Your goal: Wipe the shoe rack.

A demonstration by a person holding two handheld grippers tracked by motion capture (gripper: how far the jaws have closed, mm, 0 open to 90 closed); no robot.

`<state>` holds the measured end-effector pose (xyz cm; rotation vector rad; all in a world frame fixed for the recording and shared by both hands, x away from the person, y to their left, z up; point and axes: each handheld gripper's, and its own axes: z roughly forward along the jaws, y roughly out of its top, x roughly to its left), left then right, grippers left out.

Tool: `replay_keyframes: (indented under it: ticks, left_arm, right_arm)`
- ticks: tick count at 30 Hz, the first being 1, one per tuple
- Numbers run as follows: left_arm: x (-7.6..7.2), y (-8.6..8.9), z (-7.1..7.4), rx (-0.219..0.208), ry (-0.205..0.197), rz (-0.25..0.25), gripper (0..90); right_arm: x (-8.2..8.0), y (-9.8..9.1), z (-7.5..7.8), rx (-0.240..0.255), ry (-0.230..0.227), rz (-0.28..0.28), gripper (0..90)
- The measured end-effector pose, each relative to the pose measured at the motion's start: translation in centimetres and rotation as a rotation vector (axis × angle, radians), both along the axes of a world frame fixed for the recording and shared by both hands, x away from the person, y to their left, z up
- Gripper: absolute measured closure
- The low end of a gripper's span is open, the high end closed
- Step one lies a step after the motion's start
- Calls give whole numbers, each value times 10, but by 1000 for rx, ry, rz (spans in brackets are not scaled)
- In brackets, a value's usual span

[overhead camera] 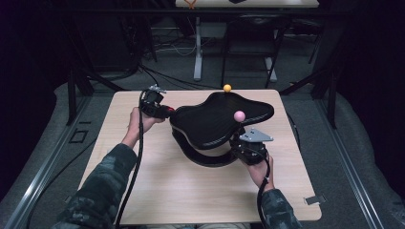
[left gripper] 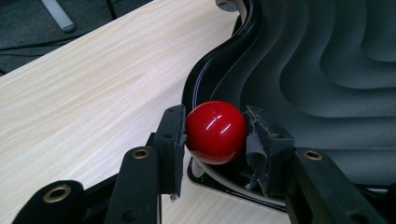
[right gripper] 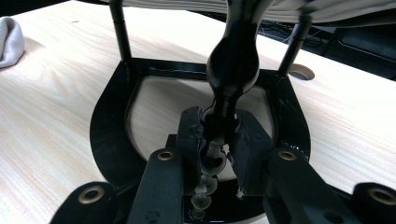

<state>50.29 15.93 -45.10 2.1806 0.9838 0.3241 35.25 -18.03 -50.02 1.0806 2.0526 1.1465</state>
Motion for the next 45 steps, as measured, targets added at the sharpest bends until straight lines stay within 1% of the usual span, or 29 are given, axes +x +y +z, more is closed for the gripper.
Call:
replay_keyframes:
  ticks: [1,2,4,7,8,9,10,12,14,17,20,22,24,25,26,28,29,30,31,32,33,34,36,37,38,40,41,43,45]
  left_arm:
    - [-1,1,0,4,0,3,599]
    - [-1,1,0,-1,0,7,599]
    - [-4,3,0,1,-5,23,599]
    - [-10,7,-1,-1,-6,53,599]
    - [-10,7,-1,-1,-6,53,599]
    - [-13,8,-1,0,-10,67,599]
    - [-16,10,0,0,-6,86,599]
    - [-20,13,-1,7,-15,104,600]
    - [-25,17,-1,7,-19,118,600]
    - [-33,23,-2,10,-28,135,600]
    - [-41,28,-2,9,-37,151,600]
    - [-45,32,-3,7,-41,160,600]
    - [-50,35,-4,-4,-49,171,600]
    - [-50,35,-4,-4,-49,171,600]
    - [-54,37,-5,-10,-47,175,600]
    - [-56,38,-5,-10,-53,178,600]
    - [-58,38,-5,-12,-56,180,600]
    - [-58,39,-6,-14,-58,177,600]
    - [-59,38,-6,-16,-57,182,600]
    - [-61,39,-6,-16,-58,183,600]
    - [-61,39,-6,-13,-60,179,600]
    - [-62,39,-6,-15,-63,182,600]
    - [-64,39,-6,-17,-61,181,600]
    - [-65,40,-6,-19,-62,179,600]
    - [-66,40,-7,-21,-61,180,600]
    - [-67,40,-7,-23,-65,179,600]
    - [-68,40,-7,-21,-67,178,600]
    - [-69,40,-7,-24,-65,181,600]
    - [-70,40,-7,-24,-68,181,600]
  right_arm:
    - [1,0,0,7,1,0,740]
    - [2,0,0,6,0,-3,740]
    - [5,0,0,10,2,-13,740]
    - [9,2,-1,12,3,-9,739]
    - [9,2,-1,12,3,-9,739]
    - [10,3,-1,15,3,-17,738]
    - [13,5,-1,10,6,-33,707]
    - [14,7,-1,3,20,-43,632]
    - [14,6,-1,7,41,-35,578]
    - [12,9,0,1,65,-53,427]
    - [8,11,5,14,88,-59,294]
    - [4,12,7,30,108,-50,217]
    - [1,14,10,43,127,-38,146]
    - [1,14,10,43,127,-38,146]
    - [-5,16,14,63,140,-28,85]
    - [-10,19,17,72,145,-11,43]
    - [-13,21,20,56,142,-30,26]
    - [-16,22,23,90,153,23,9]
    - [-19,25,26,54,145,-30,0]
    - [-23,27,29,68,146,-8,0]
    - [-25,27,32,97,147,37,0]
    - [-29,30,36,73,138,-1,0]
    - [-33,33,41,101,130,37,0]
    - [-35,34,43,102,128,49,0]
    - [-38,37,46,99,116,54,0]
    - [-41,40,50,117,111,87,0]
    - [-43,42,52,106,103,78,0]
    - [-45,44,54,117,102,102,0]
    - [-48,46,56,108,91,89,0]
